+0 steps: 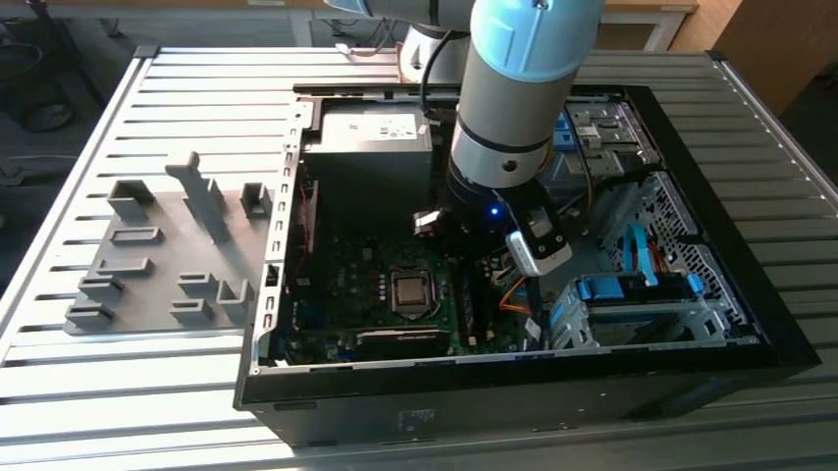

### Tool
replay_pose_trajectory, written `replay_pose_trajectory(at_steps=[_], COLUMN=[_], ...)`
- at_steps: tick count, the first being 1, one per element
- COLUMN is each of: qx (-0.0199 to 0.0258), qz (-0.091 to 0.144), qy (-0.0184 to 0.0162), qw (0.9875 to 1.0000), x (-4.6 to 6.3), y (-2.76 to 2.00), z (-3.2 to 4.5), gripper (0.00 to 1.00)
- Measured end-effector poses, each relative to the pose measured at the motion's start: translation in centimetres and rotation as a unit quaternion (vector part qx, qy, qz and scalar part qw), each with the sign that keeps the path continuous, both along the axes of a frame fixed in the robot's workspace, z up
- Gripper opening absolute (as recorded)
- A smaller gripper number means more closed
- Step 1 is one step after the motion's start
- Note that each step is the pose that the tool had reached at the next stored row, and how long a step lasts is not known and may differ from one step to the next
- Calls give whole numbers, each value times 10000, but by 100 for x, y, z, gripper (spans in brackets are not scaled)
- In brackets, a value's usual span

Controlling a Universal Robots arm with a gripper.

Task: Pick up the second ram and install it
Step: 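Insert the second ram into the second slot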

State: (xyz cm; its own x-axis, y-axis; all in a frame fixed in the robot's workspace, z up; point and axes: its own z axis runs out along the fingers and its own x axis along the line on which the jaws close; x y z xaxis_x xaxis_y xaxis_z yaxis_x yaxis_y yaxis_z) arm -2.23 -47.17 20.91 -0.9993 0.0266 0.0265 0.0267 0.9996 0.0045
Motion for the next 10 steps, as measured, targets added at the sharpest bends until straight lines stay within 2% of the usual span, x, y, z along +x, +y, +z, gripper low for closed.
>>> replay_pose_trajectory(at_steps=[6,10], qx=[15,4], qz=[0,0], qy=[-5,-1], qw=[10000,10000], x=[2,1], y=[4,1], z=[25,50], gripper=[14,14])
